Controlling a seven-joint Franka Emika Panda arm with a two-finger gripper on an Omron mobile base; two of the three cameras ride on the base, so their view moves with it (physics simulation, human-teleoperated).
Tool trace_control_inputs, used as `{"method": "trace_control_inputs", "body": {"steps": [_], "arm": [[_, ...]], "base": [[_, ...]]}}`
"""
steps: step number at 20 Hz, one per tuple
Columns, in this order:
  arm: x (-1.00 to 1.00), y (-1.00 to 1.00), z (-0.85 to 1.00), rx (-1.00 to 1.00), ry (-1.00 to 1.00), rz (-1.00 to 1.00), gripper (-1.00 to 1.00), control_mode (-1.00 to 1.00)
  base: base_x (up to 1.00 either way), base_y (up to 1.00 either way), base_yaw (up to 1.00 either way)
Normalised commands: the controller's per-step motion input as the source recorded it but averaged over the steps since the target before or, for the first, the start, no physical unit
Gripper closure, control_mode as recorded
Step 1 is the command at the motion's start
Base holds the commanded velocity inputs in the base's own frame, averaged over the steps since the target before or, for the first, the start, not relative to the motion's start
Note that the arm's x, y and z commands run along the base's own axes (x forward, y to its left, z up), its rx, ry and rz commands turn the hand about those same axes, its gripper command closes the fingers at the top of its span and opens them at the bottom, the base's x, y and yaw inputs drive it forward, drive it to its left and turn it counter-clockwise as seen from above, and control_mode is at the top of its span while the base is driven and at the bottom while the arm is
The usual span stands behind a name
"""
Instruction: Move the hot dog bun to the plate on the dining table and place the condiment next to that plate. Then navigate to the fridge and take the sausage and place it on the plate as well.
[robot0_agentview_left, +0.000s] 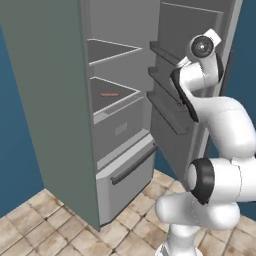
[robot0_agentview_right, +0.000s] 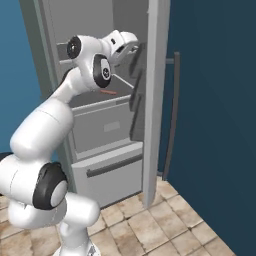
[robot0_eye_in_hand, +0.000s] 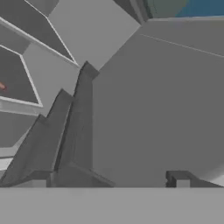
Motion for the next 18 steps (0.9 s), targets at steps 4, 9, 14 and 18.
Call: {"method": "trace_control_inputs", "body": {"steps": [4,9,14,18], "arm": [[-0.56,0.59,0.1,0.0,-0.32,-0.02,-1.0,-1.0],[-0.44,0.89,0.01,0.0,-0.15,0.0,-1.0,-1.0],[-0.26,0.89,0.06,0.02,0.04,0.0,-1.0,-1.0],[-0.23,0.59,0.41,0.08,0.27,0.0,-1.0,-1.0]], "base": [[0.0,0.0,0.0],[0.0,0.0,0.0],[0.0,0.0,0.0],[0.0,0.0,0.0]]}}
